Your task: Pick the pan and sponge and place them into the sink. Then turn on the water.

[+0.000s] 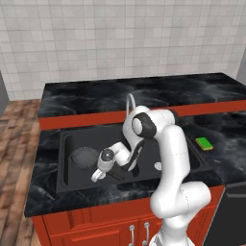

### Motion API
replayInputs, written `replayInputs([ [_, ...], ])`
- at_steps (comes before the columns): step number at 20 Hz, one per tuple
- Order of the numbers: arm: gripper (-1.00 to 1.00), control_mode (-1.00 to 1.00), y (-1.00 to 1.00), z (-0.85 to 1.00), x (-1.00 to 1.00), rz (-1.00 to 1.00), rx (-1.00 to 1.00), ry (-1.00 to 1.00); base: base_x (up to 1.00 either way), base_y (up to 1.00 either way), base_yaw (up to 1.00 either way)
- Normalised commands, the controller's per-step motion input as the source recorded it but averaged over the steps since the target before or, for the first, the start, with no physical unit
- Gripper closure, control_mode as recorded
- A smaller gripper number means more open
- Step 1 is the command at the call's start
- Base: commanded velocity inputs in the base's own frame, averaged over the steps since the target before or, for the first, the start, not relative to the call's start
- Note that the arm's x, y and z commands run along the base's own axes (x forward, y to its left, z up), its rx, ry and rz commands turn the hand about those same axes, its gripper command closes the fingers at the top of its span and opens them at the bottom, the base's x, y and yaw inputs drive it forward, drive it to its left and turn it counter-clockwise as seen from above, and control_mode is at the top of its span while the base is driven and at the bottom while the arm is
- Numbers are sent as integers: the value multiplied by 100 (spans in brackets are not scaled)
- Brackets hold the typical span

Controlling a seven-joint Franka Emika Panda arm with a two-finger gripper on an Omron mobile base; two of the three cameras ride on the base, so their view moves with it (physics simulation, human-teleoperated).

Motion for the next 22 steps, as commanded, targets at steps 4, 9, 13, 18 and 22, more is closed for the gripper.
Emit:
replayInputs([
  [4,-100,-100,0,25,37,0,9,0,0,0,0],
  [9,-100,-100,0,63,30,-6,11,0,0,0,0],
  [13,-100,-100,0,65,26,-8,13,0,0,0,0],
  [18,-100,-100,0,69,8,-12,10,0,0,0,0],
  [22,-100,-100,16,72,-8,-21,-2,0,0,0,0],
])
